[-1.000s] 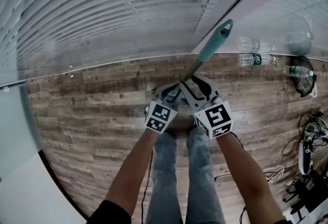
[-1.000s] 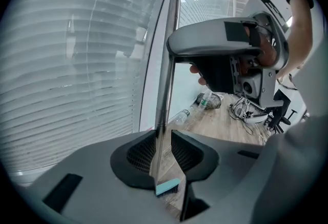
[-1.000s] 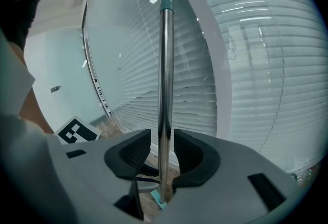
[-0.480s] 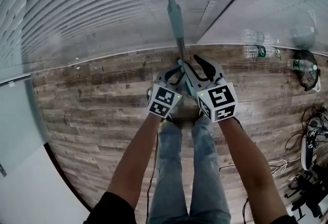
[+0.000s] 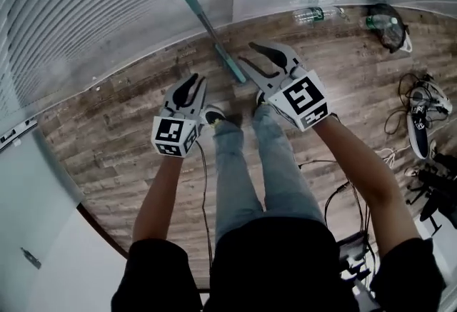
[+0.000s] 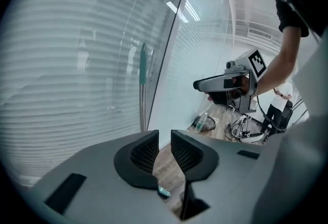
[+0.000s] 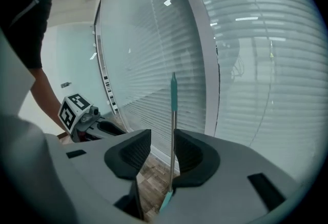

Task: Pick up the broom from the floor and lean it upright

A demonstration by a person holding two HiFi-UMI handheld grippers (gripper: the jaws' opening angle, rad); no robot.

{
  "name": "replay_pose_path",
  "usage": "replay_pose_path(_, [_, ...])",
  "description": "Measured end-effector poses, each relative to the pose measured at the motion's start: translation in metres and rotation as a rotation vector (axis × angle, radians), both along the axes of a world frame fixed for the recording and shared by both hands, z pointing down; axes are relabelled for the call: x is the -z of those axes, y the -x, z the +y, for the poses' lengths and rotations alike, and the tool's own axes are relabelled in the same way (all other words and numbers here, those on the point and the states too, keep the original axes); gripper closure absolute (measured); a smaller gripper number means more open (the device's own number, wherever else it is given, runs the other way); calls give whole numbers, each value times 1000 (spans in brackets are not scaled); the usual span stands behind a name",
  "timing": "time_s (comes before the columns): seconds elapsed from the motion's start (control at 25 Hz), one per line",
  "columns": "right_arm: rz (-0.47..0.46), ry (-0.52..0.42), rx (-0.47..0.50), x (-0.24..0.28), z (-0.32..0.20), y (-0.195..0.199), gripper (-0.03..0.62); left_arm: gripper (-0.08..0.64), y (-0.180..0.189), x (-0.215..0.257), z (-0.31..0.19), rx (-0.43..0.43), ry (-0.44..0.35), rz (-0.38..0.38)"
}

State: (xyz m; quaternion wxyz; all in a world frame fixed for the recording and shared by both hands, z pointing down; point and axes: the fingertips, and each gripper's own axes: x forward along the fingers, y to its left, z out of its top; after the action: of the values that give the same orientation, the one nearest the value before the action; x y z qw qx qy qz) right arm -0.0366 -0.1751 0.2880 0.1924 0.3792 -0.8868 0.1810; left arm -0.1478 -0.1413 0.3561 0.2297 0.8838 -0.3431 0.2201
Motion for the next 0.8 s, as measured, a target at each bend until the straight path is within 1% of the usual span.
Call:
replay_pose_path(0.04, [0, -19, 15, 28, 5, -4, 445, 472, 3, 28, 1, -1, -28, -8])
replay_pose_path(0.12, [-5, -71, 35, 90, 13, -11, 445, 472, 6, 91, -1, -2, -113, -11])
replay_pose_path(0.24, [-2, -131, 29, 180, 34, -25, 447, 500, 0, 189, 7, -3, -225, 24])
replay_pose_path(0.36, [23, -163, -12, 244, 51, -43, 484, 526, -18, 270, 18, -7, -317, 60])
replay_pose_path(0.44, [7, -201, -83, 280, 57, -57, 499, 537, -33, 312, 23, -4, -362, 85])
replay_pose_path(0.52, [-37, -237, -169, 308, 64, -71, 515, 538, -48, 343, 29, 1, -386, 113])
replay_pose_path(0.6, [-85, -258, -224, 327, 72, -82, 536, 538, -61, 360, 35, 9, -384, 145])
replay_pose_path(0.68, [-124, -263, -226, 340, 82, -86, 570, 538, -71, 369, 39, 7, -371, 168])
replay_pose_path(0.72, [-133, -265, -211, 346, 87, -87, 574, 538, -73, 372, 41, 10, -359, 180])
replay_pose_path(0.8, [-114, -267, -185, 354, 98, -90, 574, 538, -74, 378, 47, 30, -330, 216])
